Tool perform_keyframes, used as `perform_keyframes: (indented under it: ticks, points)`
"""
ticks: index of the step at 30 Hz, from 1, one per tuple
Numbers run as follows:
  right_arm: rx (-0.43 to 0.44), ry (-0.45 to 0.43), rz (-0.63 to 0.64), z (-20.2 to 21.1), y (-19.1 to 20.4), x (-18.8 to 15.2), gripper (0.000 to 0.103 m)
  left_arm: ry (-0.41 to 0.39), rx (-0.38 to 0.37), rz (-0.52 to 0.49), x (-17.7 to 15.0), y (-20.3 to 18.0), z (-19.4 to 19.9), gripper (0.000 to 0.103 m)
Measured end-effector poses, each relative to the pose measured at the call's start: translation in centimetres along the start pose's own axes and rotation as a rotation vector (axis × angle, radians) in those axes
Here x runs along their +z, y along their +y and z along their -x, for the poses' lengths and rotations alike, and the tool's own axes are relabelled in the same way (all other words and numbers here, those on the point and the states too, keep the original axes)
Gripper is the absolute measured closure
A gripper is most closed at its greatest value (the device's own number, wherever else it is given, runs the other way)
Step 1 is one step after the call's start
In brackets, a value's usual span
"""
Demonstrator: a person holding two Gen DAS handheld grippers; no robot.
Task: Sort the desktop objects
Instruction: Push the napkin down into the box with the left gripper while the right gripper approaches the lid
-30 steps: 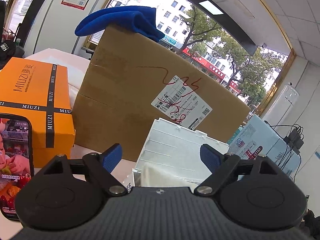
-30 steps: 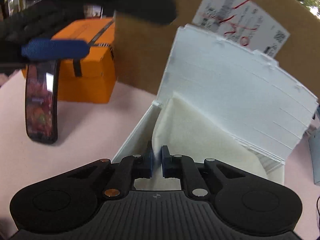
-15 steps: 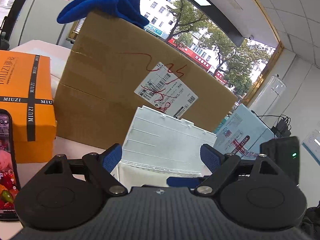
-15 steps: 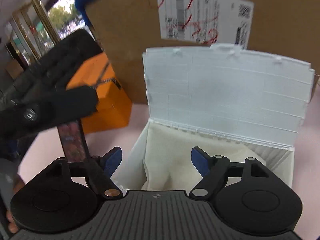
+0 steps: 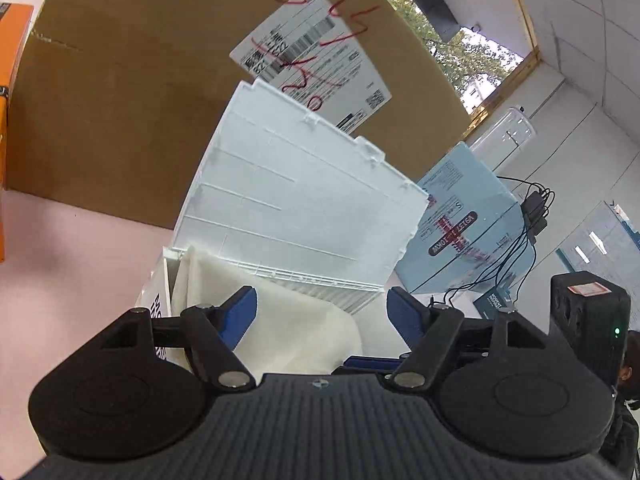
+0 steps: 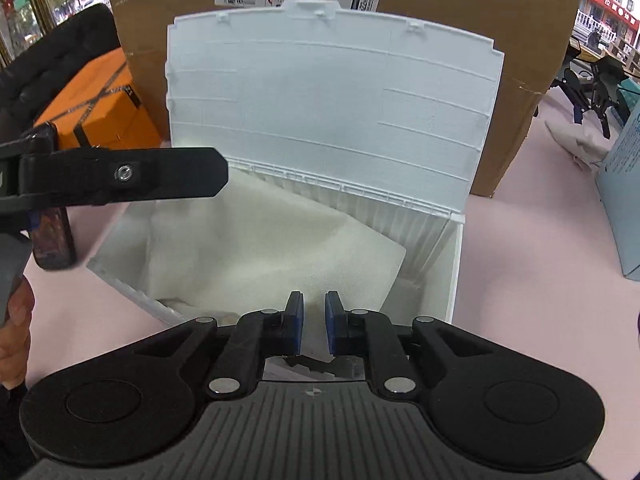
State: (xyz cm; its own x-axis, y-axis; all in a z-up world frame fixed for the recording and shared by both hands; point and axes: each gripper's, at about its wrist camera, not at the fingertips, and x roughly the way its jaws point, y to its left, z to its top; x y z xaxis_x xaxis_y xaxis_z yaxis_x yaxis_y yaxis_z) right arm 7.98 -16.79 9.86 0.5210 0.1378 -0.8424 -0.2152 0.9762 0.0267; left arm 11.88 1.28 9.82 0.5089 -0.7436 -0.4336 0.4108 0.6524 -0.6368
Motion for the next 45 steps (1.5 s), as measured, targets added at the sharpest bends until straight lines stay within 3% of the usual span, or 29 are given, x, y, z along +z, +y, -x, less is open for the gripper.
perform_keyframes:
  ticks: [3,7,10,12,14,16,19,23,25,33,37,39,45]
  points:
    - [-0.031,0.019,0.026,-0.8,0.0,-0.2,0.092,0.009,0.055,-0.037,0.3,-0.5,-1.1,0.031]
    - [-0.056,0.015,0.041,-1.2,-0.1,-0.1,0.091,0.043,0.065,-0.075,0.5,-1.5,-2.2,0.017]
    - [-0.100,0.000,0.057,-0.4,0.0,0.1,0.074,0.091,0.090,-0.111,0.5,-2.2,-2.6,0.016]
    - [-0.057,-0.077,0.028,1.1,-0.5,0.1,0.059,0.118,0.083,-0.079,0.7,-2.2,-2.4,0.016]
    - [0.018,-0.186,-0.005,2.8,-0.8,0.0,0.052,0.080,0.061,-0.046,1.4,-1.8,-0.6,0.016]
    - [0.072,-0.294,0.015,3.9,-0.5,-0.2,0.049,0.013,0.052,-0.032,2.1,-1.6,1.7,0.015]
    - [0.117,-0.380,0.191,3.6,1.0,0.1,0.049,-0.054,0.031,-0.015,3.0,-1.2,4.2,0.013]
    - [0.120,-0.442,0.471,2.2,3.7,0.3,0.050,-0.080,0.015,-0.022,3.4,-1.0,5.5,0.012]
    - [0.119,-0.442,0.544,1.5,4.7,0.9,0.051,-0.065,0.013,-0.028,3.5,-0.9,5.1,0.012]
    - [0.163,-0.413,0.587,-0.9,6.3,2.6,0.070,-0.071,0.016,-0.005,3.6,-0.5,4.9,0.012]
    - [0.164,-0.368,0.632,-1.4,7.2,2.8,0.099,-0.081,0.009,-0.003,3.5,-0.4,5.2,0.012]
    - [0.191,-0.328,0.646,-1.3,7.1,2.6,0.100,-0.083,0.004,-0.005,3.5,-0.4,5.3,0.012]
    - [0.167,-0.233,0.662,-3.1,7.2,2.8,0.100,-0.080,-0.001,-0.003,3.6,-0.4,5.2,0.012]
